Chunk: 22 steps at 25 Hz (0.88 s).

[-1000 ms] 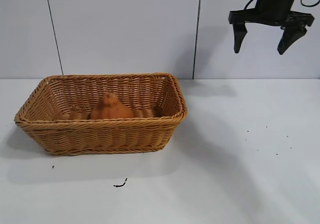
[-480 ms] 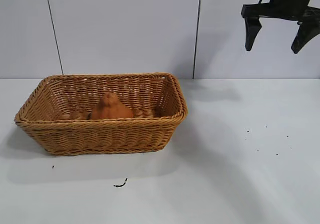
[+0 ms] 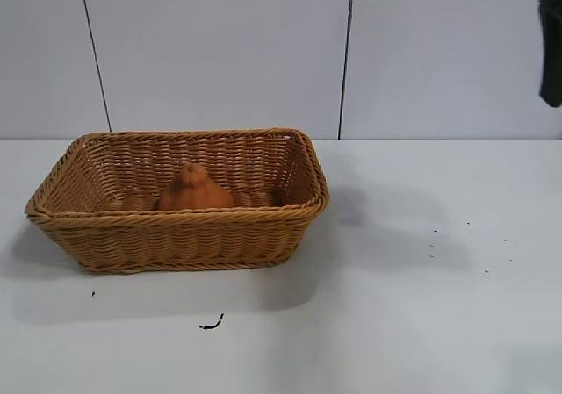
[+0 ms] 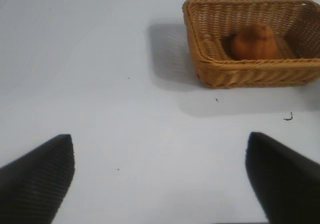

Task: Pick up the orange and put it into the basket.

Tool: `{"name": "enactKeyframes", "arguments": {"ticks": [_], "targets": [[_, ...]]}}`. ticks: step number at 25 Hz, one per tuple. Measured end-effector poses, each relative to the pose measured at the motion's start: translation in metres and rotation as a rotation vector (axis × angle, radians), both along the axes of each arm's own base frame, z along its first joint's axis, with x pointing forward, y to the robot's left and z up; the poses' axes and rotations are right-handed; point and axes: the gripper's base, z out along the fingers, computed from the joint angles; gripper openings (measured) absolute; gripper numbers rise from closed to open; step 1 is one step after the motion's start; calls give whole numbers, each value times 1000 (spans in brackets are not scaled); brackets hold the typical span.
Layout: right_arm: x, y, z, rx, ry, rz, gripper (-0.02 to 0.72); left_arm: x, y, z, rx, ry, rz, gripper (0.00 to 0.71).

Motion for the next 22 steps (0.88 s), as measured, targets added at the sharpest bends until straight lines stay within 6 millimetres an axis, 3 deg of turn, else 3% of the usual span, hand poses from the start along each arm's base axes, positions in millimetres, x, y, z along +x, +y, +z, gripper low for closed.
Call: {"name": "enactKeyframes", "arguments": {"ticks": [6,12,16,19,22], "targets": [[-98,-2,-4,21,-74,-1,694,0,0,0,0,0,0,666],[-173,-5,-22,29,-256,0,694,0,0,0,0,0,0,666],[-208,-6,-36,35,-450,4,694,0,0,0,0,0,0,666],[-222,-7,-34,45,-632,5,694,0,0,0,0,0,0,666],[-233,-7,-36,46,-704,7,694,0,0,0,0,0,0,666]]}}
